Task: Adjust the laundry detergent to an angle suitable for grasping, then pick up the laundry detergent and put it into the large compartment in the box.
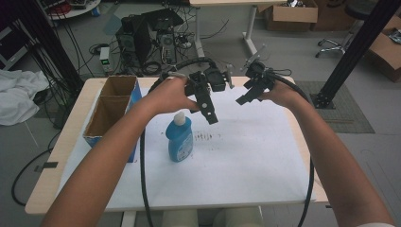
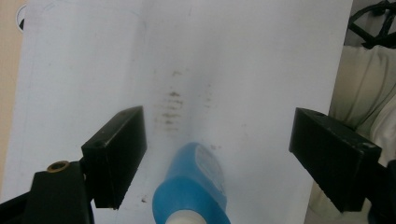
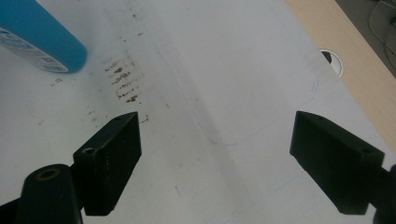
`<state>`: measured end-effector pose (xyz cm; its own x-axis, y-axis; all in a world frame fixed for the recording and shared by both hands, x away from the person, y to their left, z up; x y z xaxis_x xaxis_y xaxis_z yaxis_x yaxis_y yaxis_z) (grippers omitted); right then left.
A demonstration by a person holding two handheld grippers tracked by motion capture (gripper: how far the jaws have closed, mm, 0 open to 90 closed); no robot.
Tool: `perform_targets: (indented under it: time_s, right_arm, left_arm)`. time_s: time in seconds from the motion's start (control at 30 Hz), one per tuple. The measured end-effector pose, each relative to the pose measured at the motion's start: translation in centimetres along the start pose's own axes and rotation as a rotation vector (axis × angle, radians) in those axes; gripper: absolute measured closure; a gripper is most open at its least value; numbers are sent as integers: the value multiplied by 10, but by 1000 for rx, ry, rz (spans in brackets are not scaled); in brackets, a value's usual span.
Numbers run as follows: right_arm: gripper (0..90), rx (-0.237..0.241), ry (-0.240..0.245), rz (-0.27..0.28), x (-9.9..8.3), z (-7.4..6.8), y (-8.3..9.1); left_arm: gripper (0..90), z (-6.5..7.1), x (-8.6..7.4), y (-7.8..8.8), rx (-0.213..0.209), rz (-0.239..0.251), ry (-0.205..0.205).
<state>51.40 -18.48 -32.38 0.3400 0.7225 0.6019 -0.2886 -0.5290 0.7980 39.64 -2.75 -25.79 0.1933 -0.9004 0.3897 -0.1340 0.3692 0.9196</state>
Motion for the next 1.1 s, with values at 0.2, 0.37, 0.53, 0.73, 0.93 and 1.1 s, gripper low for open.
perform_targets:
  time_s: [0.2,0.37,0.53,0.73,0.93,1.1]
  right_arm:
    - [164,-3,0,1,-1,1,2]
    - [164,-4,-4,1,-1,1,2]
    - [164,-2,1,-2,0,0,1]
    - [164,-4,-3,-4,-1,2,0]
    - [164,-7,-1,-4,-2,2,2]
    - [164,-9,4,-6,-2,0,3]
  left_arm:
    - [197,0,2,2,6,5,0]
    - [197,1,1,3,12,4,5]
    - [197,0,-1,3,18,2,13]
    - [197,-2,-1,1,25,2,20]
    - [196,-2,-1,3,41,4,46]
    - [196,-3,-10,11,83,-9,104]
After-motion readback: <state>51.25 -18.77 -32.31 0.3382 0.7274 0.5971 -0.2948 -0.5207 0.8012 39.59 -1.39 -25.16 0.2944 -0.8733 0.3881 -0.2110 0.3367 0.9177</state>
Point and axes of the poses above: each handheld gripper's, and its own axes: y roughly backward along the jaws, x roughly out of its top, z roughly to its right, the point moved 6 cm from there along -y, roughly forward along the jaws, and after that the axes turned 7 degrees about z, right-handed, at the moved point
